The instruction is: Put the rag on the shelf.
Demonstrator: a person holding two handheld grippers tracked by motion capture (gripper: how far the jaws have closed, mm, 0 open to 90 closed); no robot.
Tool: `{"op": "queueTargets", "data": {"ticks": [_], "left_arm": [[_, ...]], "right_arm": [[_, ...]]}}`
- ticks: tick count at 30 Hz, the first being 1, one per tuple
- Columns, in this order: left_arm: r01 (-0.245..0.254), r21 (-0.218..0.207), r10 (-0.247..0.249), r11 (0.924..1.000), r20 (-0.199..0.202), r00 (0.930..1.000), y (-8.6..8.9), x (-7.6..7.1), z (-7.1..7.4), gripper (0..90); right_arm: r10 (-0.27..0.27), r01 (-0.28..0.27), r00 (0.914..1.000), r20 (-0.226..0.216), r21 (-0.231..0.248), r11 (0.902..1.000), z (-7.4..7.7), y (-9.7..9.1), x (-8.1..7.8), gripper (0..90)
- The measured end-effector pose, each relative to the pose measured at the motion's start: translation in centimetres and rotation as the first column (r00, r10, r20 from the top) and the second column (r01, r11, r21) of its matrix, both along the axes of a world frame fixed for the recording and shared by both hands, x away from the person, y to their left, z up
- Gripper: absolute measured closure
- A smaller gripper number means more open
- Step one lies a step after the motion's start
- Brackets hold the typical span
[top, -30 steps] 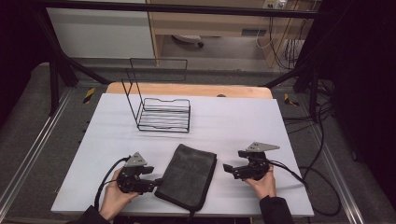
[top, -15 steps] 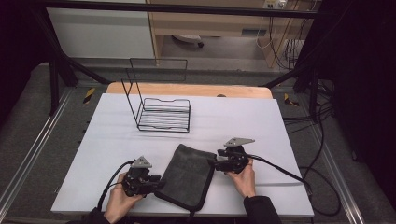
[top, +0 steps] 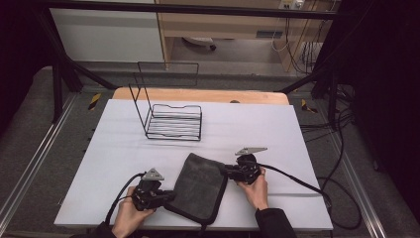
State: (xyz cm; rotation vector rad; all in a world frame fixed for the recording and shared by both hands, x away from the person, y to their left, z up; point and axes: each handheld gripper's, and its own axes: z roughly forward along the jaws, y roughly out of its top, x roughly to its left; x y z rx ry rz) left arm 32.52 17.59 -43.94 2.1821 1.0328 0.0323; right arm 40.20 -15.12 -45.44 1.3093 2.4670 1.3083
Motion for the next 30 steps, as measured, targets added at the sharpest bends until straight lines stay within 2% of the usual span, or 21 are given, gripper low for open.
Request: {"op": "queueTargets", "data": {"ticks": [2, 3, 7, 8, 16, 21, 25, 29, 30], "left_arm": [[0.000, 0.001, 0.000, 1.0000, 0.003, 1.0000, 0.0, -0.1, 0.0, 82.7], [-0.004, -0.002, 0.004, 1.0000, 0.005, 1.0000, 0.0, -0.2, 0.1, 83.0], [-0.009, -0.001, 0.009, 1.0000, 0.004, 1.0000, 0.3, -0.5, 0.2, 83.7], [-0.017, -0.005, 0.017, 0.9998, 0.004, 0.9998, 0.3, -0.6, 0.2, 83.8], [-0.029, 0.002, 0.029, 0.9996, 0.022, 0.9993, 0.6, -1.8, 0.3, 82.2], [-0.026, -0.004, 0.026, 0.9997, 0.021, 0.9994, 0.5, -1.7, 0.2, 81.4], [-0.020, -0.005, 0.020, 0.9998, 0.018, 0.9996, 0.4, -1.7, 0.3, 83.0], [-0.024, -0.004, 0.024, 0.9997, 0.023, 0.9994, 0.5, -1.8, 0.3, 83.0], [-0.022, -0.002, 0.022, 0.9997, 0.024, 0.9995, 0.5, -1.8, 0.3, 81.4]], "right_arm": [[0.003, -0.003, 1.0000, -0.001, -0.005, 1.0000, 0.1, 0.1, 0.0, 75.8], [0.011, -0.011, 0.9998, 0.014, -0.025, 0.9996, 0.3, 0.4, 0.1, 77.2], [0.018, -0.017, 0.9990, 0.042, -0.043, 0.9989, 0.6, 1.1, 0.4, 78.1], [0.026, -0.023, 0.9980, 0.058, -0.055, 0.9982, 0.7, 1.7, 0.8, 78.3], [0.066, -0.062, 0.9947, 0.079, -0.050, 0.9968, 0.6, 3.8, 2.6, 77.7], [0.074, -0.070, 0.9933, 0.088, -0.056, 0.9960, 0.5, 3.9, 2.7, 76.9], [0.070, -0.067, 0.9916, 0.109, -0.037, 0.9971, 0.2, 4.2, 2.9, 77.8], [0.074, -0.070, 0.9915, 0.107, -0.035, 0.9969, 0.2, 4.3, 2.9, 77.7], [0.070, -0.067, 0.9911, 0.113, -0.038, 0.9971, 0.3, 4.2, 2.9, 74.5]]}}
